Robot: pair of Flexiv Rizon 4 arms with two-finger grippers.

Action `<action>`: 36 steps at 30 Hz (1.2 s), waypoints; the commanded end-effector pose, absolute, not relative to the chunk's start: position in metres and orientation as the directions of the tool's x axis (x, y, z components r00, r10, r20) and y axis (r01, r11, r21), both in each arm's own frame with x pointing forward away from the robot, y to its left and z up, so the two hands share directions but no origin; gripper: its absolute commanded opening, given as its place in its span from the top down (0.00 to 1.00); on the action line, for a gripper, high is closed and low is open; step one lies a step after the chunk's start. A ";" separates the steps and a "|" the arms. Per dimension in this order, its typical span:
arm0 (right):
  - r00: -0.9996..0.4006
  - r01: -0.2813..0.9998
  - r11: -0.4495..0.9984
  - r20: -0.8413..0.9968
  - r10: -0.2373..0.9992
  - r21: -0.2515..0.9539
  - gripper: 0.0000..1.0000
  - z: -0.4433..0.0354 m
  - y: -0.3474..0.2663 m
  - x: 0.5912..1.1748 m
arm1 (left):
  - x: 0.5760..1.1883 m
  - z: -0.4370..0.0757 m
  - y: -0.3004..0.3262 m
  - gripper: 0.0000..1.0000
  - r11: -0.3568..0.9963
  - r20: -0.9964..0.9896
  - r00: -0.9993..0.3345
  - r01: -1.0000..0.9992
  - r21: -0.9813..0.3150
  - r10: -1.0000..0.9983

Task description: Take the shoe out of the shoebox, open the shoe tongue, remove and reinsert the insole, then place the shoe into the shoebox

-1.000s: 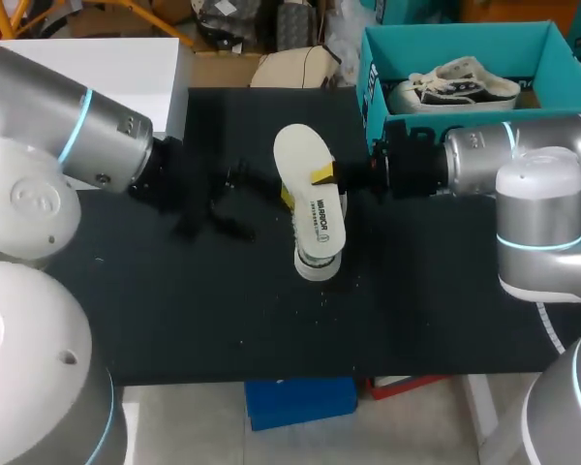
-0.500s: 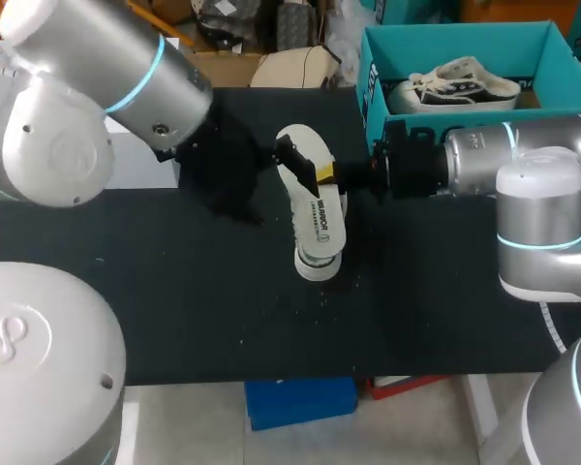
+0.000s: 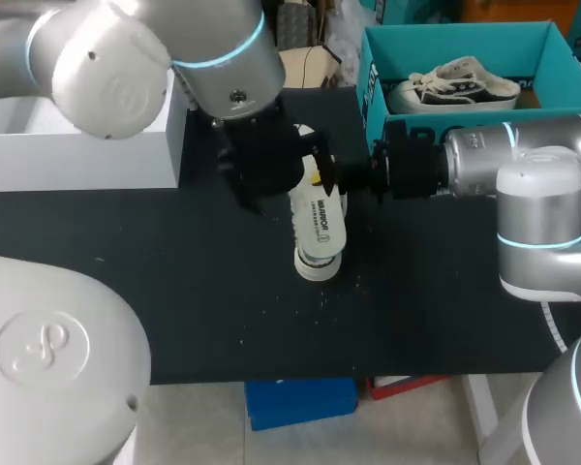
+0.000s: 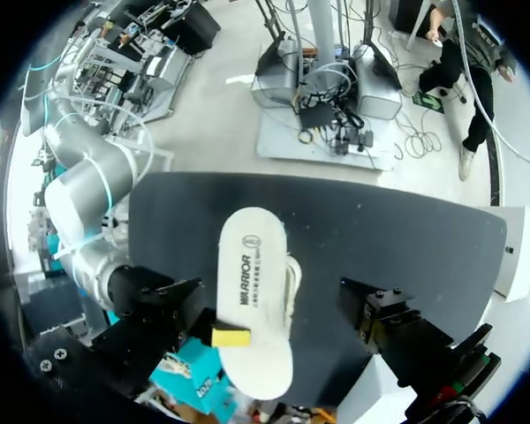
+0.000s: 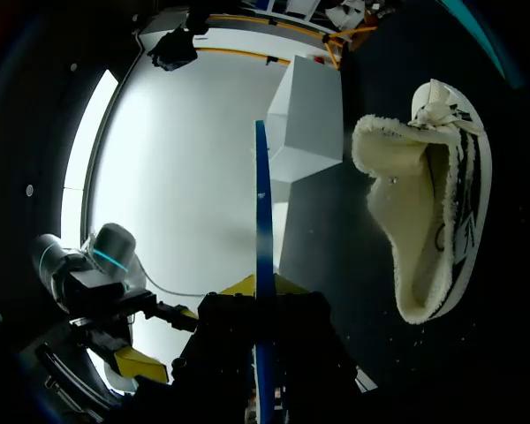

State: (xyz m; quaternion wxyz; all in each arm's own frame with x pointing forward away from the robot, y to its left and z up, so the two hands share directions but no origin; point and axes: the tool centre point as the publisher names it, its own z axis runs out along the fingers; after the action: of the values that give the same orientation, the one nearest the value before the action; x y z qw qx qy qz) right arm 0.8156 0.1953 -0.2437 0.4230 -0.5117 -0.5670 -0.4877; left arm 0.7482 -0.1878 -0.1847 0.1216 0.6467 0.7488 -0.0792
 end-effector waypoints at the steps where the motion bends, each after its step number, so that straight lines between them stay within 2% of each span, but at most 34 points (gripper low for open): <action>1: -0.118 0.993 -0.002 0.979 0.169 0.120 1.00 -0.244 0.197 0.815 | 0.749 -0.183 -0.200 0.00 0.144 0.460 -0.172 0.985 0.096 0.871; 19: -0.118 0.993 -0.002 0.979 0.169 0.120 1.00 -0.244 0.197 0.815 | 0.758 -0.176 -0.217 0.00 0.098 0.346 -0.151 0.981 0.167 0.926; 36: -0.118 0.993 -0.002 0.979 0.169 0.120 1.00 -0.244 0.197 0.815 | 0.758 -0.176 -0.207 0.00 0.085 0.194 -0.130 0.971 0.225 0.972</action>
State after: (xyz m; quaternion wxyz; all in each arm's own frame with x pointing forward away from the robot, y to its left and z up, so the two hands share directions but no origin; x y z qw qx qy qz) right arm 0.8155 0.1954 -0.2436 0.4228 -0.5118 -0.5671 -0.4875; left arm 0.7602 -0.2171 -0.1754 -0.0171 0.6556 0.7372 0.1624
